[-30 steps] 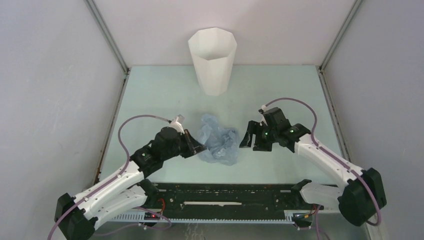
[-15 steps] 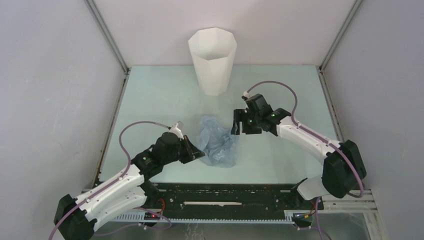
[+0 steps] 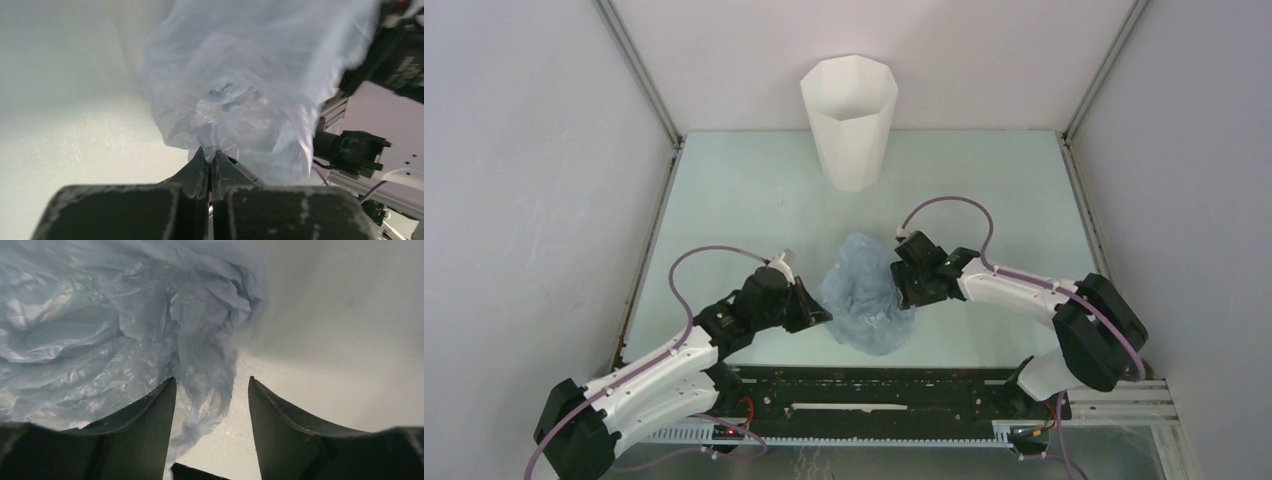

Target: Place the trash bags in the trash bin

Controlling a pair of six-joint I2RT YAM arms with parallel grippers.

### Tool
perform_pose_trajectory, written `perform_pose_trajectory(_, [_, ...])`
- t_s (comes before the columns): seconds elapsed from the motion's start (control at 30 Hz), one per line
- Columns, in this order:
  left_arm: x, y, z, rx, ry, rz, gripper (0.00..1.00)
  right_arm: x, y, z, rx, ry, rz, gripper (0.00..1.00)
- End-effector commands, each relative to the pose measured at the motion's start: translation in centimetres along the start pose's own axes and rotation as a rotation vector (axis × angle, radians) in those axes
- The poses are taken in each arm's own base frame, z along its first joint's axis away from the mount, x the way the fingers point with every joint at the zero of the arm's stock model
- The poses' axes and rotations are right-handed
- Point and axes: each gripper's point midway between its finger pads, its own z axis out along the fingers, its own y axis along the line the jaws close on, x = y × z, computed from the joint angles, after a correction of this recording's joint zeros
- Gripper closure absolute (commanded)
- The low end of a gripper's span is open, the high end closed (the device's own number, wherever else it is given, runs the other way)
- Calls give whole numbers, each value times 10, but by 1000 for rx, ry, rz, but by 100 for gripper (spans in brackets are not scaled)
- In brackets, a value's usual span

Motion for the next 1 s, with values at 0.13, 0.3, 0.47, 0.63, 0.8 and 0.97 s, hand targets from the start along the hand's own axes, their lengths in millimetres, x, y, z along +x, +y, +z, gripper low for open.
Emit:
perform_pose_trajectory(0.13, [15, 23, 6, -46, 53, 52, 100, -59, -3, -44, 16, -254, -20, 23])
perform_pose_trajectory(0.3, [17, 24, 6, -46, 71, 65, 100, -73, 3, -43, -9, -274, -21, 25])
perform_pose_trajectory(0.47, [19, 25, 6, -47, 79, 78, 100, -83, 13, -29, -32, -264, 41, 39])
perform_pose_trajectory(0.63, [18, 25, 4, -45, 77, 88, 100, -90, 18, -10, -27, -252, 58, 42])
perform_pose_trajectory(0.8, [17, 24, 3, -47, 73, 92, 100, -82, 11, 6, 30, -206, 58, 58])
perform_pose_trajectory(0.97, [-4, 12, -4, -59, 20, 69, 100, -118, 10, -50, 36, -317, 32, 100])
